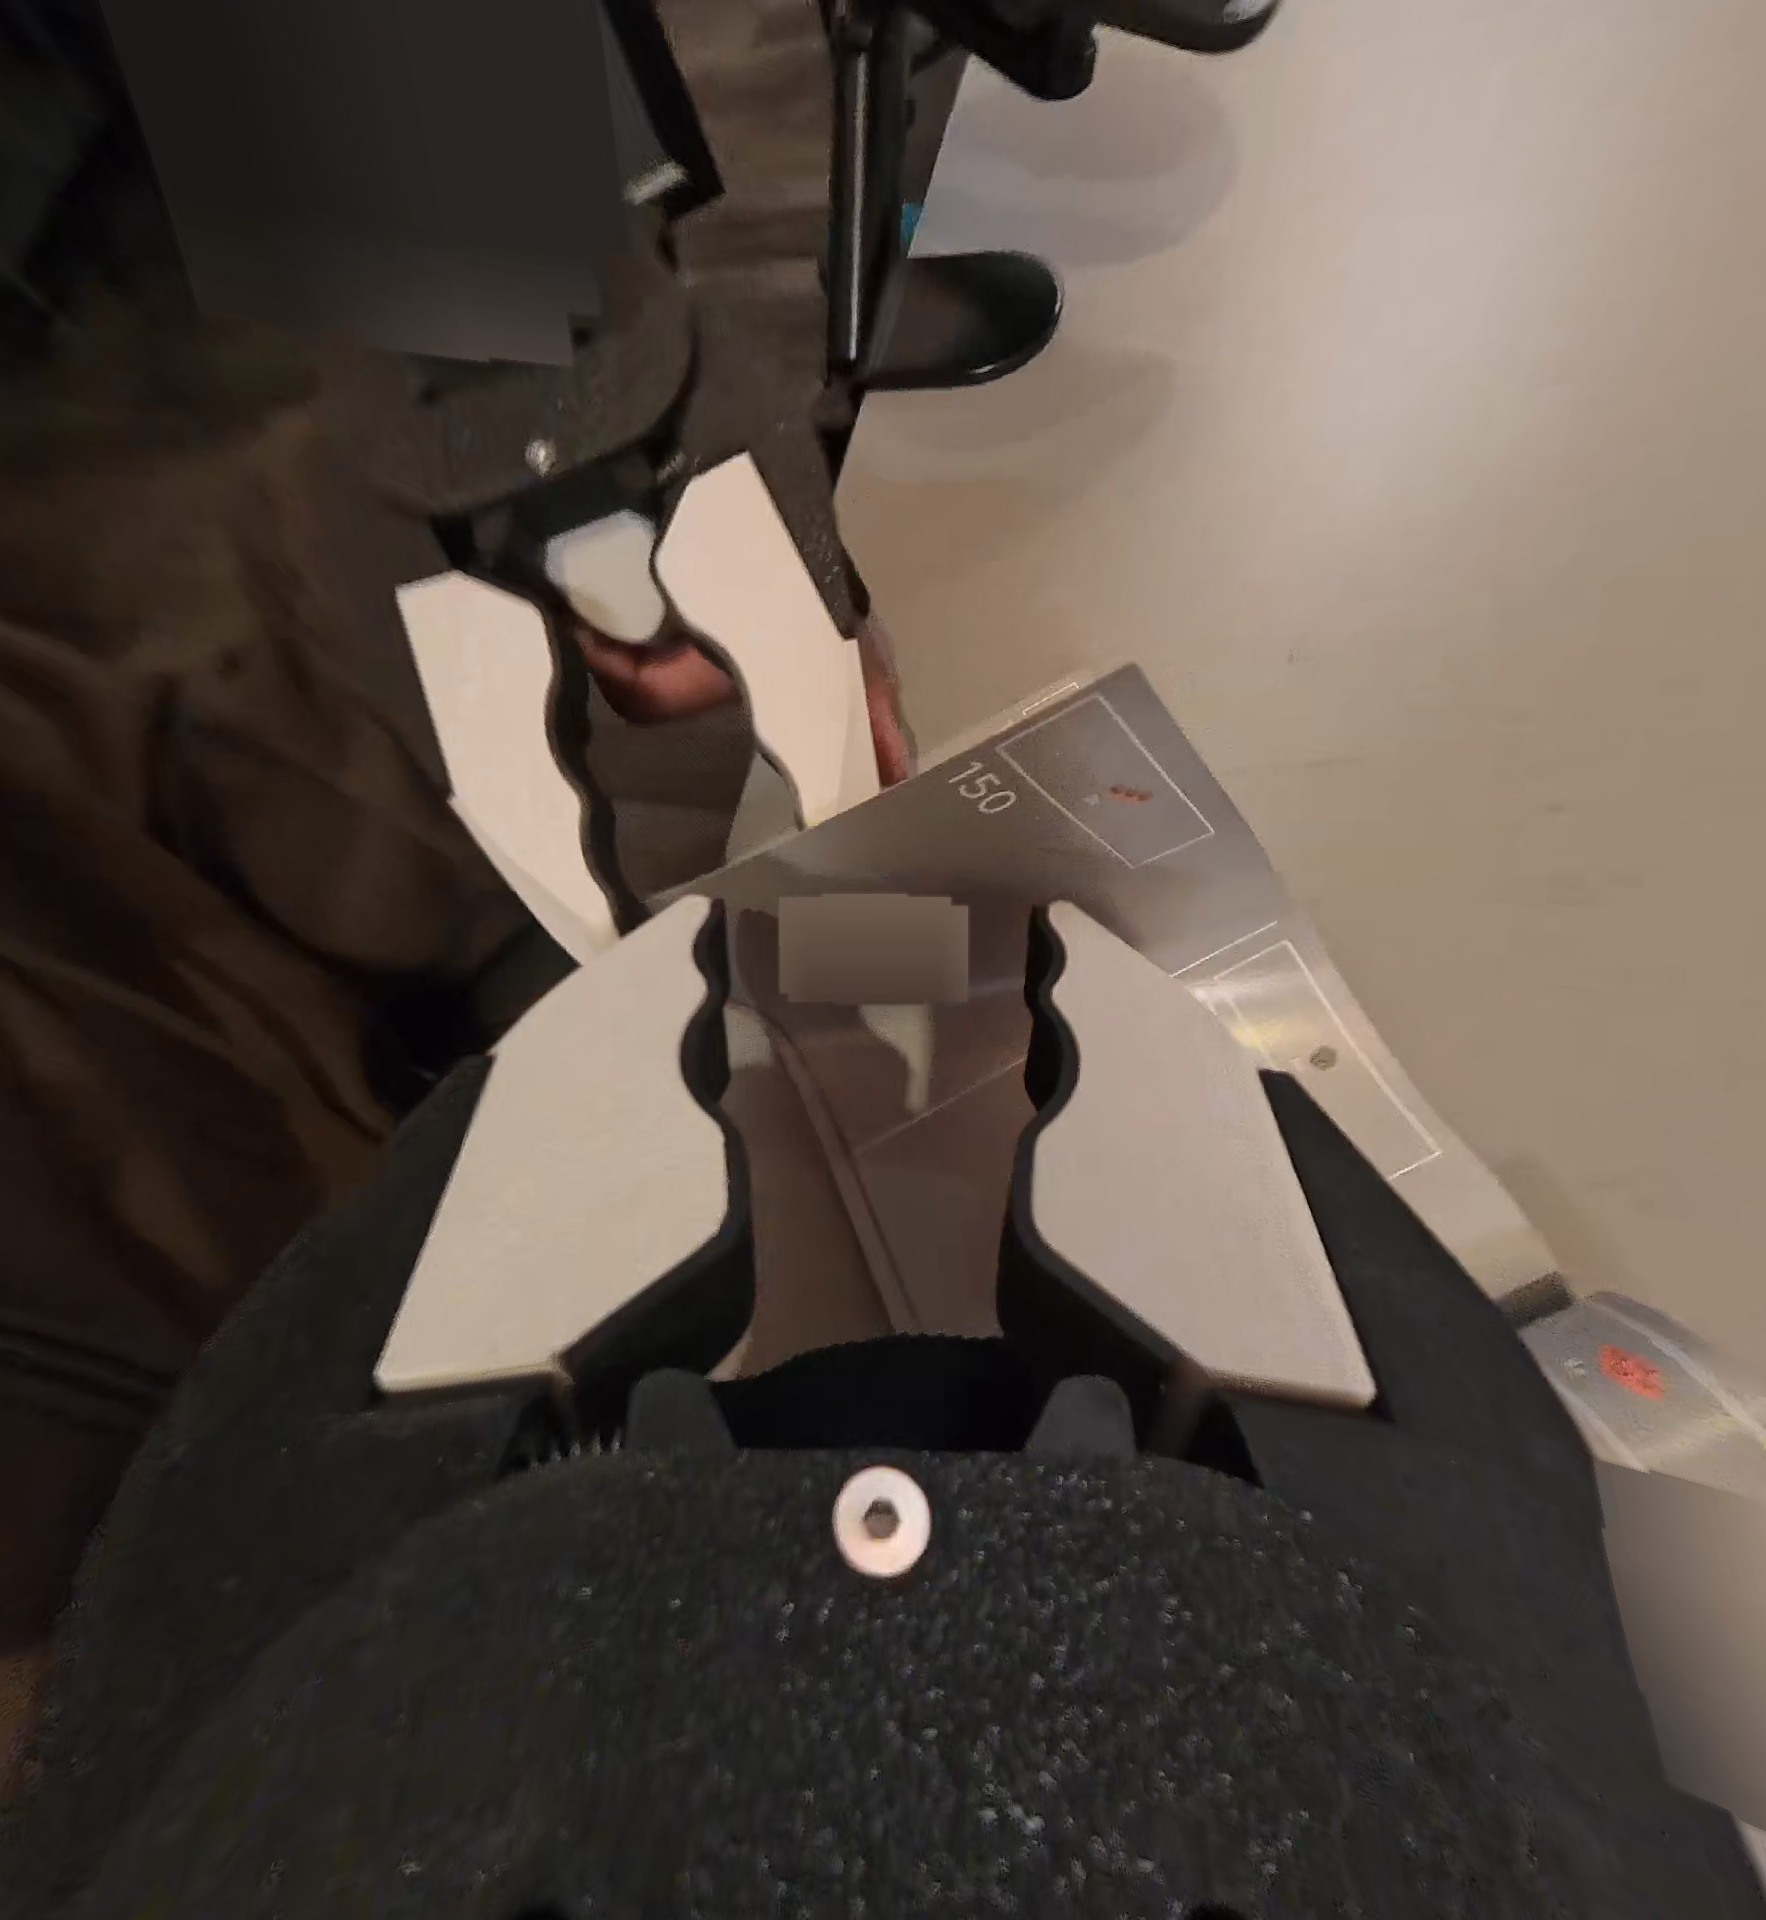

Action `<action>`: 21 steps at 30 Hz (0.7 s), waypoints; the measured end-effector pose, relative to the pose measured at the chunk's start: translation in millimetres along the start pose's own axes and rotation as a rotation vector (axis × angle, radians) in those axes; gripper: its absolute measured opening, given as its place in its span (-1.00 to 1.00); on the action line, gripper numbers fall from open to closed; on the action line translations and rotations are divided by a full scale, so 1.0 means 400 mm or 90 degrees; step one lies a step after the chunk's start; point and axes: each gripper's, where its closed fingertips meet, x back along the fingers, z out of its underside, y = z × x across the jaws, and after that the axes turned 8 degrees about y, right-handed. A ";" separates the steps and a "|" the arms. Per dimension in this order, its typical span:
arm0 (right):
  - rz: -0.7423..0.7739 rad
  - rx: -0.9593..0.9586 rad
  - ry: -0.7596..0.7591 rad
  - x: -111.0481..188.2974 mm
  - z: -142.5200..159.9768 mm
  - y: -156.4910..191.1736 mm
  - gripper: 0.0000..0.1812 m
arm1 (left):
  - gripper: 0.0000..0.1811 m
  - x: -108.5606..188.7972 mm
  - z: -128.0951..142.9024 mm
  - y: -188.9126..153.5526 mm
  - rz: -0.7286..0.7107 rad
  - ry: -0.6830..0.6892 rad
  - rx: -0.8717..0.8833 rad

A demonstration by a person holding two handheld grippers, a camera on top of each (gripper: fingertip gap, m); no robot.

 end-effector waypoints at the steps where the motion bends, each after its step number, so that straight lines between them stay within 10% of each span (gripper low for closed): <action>1: -0.011 -0.031 -0.009 0.001 -0.003 -0.001 -0.39 | -0.50 0.000 0.000 0.000 -0.001 0.001 -0.001; 21: -0.019 -0.117 -0.008 -0.035 0.015 -0.016 -0.50 | -0.49 -0.014 0.023 0.008 -0.009 0.037 0.007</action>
